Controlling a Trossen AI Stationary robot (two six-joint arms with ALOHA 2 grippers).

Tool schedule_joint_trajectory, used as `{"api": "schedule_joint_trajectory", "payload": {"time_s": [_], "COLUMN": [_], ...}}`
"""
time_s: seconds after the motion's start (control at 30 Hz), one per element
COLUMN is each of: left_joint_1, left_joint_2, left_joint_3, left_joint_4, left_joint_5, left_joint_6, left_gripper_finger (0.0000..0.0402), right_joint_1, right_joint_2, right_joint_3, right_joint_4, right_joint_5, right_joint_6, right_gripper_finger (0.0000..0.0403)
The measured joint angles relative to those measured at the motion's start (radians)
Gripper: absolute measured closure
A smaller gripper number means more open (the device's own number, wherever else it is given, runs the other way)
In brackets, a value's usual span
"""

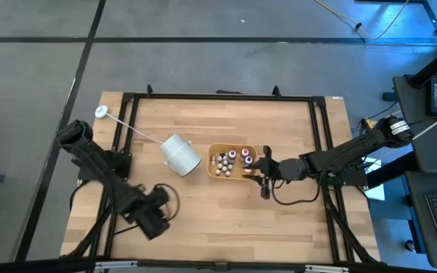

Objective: Pick & Place food coloring
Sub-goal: Put the large orange food coloring bottle into the yellow bin

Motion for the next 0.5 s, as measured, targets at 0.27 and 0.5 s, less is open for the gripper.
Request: {"api": "schedule_joint_trajectory", "payload": {"time_s": [0.27, 0.5], "left_joint_1": [0.249, 0.429], "left_joint_2": [0.003, 0.130], "left_joint_3": [0.170, 0.299], "left_joint_4": [0.285, 0.315], "left_joint_5": [-0.123, 0.018], "left_joint_6": [0.667, 1.045], "left_gripper_finger": [0.0288, 0.0288], "right_joint_1": [0.000, 0.071], "right_joint_2": [-0.047, -0.228], "right_joint_3": [0.010, 0.078], "right_joint_4": [-0.060, -0.394], "right_joint_5": [-0.049, -0.193], "right_joint_6": [0.000, 0.161], "right_gripper_finger": [0.0269, 0.0269]}}
